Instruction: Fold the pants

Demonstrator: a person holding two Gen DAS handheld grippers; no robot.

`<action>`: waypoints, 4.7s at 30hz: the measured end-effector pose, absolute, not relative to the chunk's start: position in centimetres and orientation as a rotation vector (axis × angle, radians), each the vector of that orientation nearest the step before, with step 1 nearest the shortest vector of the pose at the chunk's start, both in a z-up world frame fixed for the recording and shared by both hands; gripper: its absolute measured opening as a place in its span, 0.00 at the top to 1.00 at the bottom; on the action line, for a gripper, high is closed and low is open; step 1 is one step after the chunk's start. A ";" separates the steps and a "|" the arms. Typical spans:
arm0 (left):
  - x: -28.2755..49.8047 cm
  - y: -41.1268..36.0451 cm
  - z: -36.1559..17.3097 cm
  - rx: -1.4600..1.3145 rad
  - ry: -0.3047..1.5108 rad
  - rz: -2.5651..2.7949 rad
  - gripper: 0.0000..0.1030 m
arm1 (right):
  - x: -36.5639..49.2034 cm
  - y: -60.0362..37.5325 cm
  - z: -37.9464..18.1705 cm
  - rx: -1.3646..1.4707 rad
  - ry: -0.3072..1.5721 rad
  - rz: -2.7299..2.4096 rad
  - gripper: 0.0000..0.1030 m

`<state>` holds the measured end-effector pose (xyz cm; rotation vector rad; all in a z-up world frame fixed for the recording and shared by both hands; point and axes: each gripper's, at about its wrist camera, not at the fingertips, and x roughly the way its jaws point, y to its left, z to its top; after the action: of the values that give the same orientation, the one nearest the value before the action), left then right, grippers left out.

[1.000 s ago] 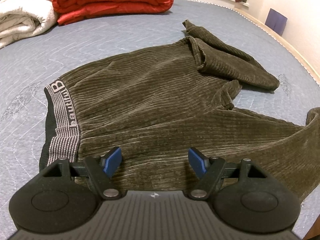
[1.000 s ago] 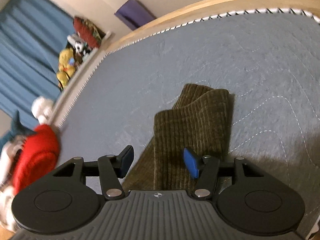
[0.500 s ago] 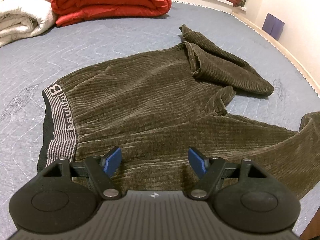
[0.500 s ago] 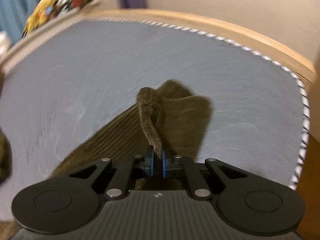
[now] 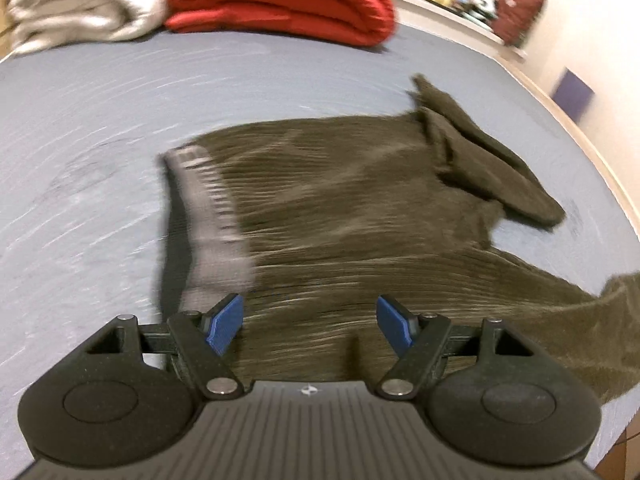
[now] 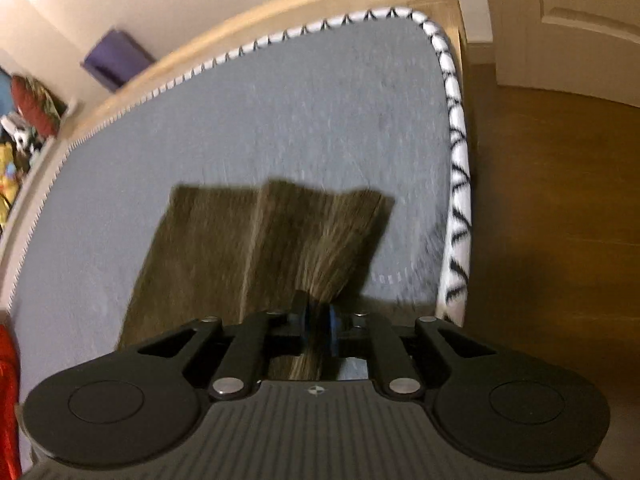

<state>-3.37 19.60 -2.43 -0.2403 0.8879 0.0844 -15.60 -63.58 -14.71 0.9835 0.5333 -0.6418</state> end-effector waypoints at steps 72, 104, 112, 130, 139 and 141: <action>-5.6 5.6 1.8 0.056 0.727 -0.139 0.23 | -6.0 -43.8 -4.2 0.333 0.480 -0.171 0.39; 6.8 11.5 -5.0 -0.122 0.953 0.075 0.70 | 6.5 -28.7 -4.3 0.256 0.539 0.075 0.27; 5.2 9.0 -1.2 -0.140 0.870 -0.012 0.55 | 10.6 -30.4 -8.2 0.307 0.649 -0.029 0.31; 3.5 8.5 0.1 -0.109 0.849 -0.041 0.52 | 10.4 -29.0 -6.3 0.222 0.615 0.115 0.84; 3.2 9.2 1.7 -0.176 0.772 0.002 0.52 | 3.0 -24.9 0.0 0.005 0.421 0.606 0.89; 3.3 9.3 1.7 -0.185 0.770 0.007 0.52 | 1.6 -23.9 0.1 -0.022 0.427 0.723 0.89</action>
<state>3.26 9.26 1.72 -0.1852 0.7699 0.0071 1.60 -23.92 0.12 -0.0223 0.4270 0.7232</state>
